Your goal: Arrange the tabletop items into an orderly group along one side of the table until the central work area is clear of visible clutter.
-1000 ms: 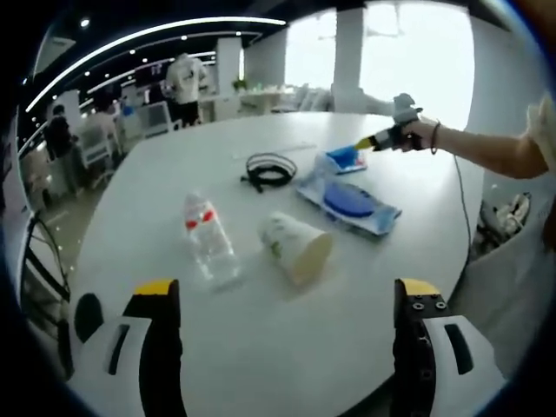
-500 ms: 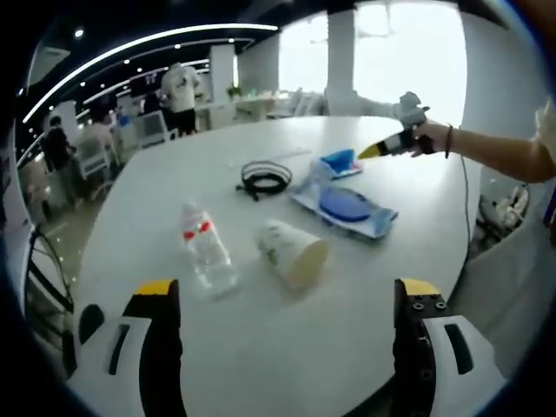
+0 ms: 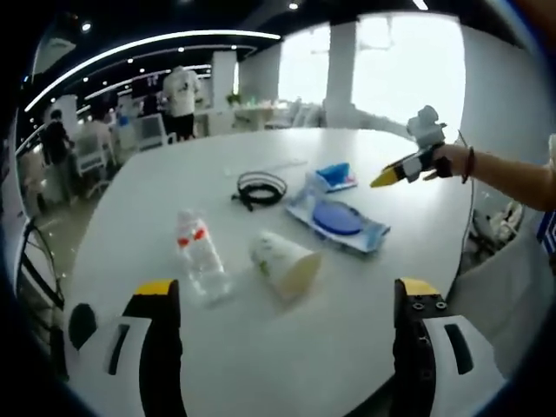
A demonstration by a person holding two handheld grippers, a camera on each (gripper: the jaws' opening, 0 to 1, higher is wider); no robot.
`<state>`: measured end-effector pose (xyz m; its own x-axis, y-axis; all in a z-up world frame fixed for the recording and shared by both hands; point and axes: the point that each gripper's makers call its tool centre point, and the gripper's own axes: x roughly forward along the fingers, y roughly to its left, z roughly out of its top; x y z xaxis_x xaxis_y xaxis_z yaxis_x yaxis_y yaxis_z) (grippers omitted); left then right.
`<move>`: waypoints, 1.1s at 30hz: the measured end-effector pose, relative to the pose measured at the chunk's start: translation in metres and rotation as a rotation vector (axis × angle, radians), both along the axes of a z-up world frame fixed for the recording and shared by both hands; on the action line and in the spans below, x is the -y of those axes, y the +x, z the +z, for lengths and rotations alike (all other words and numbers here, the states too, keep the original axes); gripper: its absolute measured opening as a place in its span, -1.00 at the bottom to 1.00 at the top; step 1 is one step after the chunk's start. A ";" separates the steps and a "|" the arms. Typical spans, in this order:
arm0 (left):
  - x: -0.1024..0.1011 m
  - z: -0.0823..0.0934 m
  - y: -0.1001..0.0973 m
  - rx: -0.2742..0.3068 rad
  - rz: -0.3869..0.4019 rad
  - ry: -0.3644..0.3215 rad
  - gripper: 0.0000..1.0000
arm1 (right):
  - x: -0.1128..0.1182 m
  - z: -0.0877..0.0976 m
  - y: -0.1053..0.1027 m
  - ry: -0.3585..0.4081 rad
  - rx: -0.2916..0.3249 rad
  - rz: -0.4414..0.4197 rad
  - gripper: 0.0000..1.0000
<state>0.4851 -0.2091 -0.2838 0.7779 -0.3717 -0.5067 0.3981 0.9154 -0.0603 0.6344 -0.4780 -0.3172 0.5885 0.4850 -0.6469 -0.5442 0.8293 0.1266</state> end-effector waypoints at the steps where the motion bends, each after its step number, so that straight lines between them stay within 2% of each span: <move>1: 0.000 0.000 0.000 0.000 -0.005 0.007 0.97 | 0.000 0.000 0.000 0.006 -0.005 0.004 0.99; 3: 0.000 -0.002 -0.001 -0.003 -0.009 0.022 0.97 | -0.010 0.004 -0.009 0.063 -0.024 0.020 0.99; 7: -0.001 -0.002 -0.001 -0.004 -0.007 0.007 0.97 | -0.019 0.009 -0.024 0.085 -0.016 0.052 0.99; 11: -0.002 -0.002 -0.002 -0.009 -0.001 0.001 0.97 | -0.021 0.012 -0.040 0.031 0.028 0.080 0.99; 16: -0.005 0.002 -0.001 -0.006 0.007 -0.039 0.97 | -0.024 0.013 -0.060 0.028 0.037 0.092 0.99; 20: -0.008 0.007 0.001 -0.009 0.016 -0.065 0.95 | -0.023 0.009 -0.074 -0.020 0.056 0.109 0.99; 25: -0.015 0.013 0.005 -0.011 0.017 -0.062 0.93 | -0.026 0.009 -0.092 -0.005 0.054 0.114 0.99; 29: -0.020 0.014 0.011 -0.027 0.025 -0.071 0.94 | -0.027 0.011 -0.105 -0.022 0.079 0.125 0.99; 33: -0.023 0.019 0.021 -0.030 0.032 -0.084 0.91 | -0.030 0.011 -0.116 -0.014 0.071 0.132 0.99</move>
<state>0.5062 -0.1862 -0.2649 0.7751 -0.3888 -0.4981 0.3654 0.9189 -0.1486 0.5180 -0.4485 -0.3066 0.5645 0.5527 -0.6131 -0.6562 0.7511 0.0729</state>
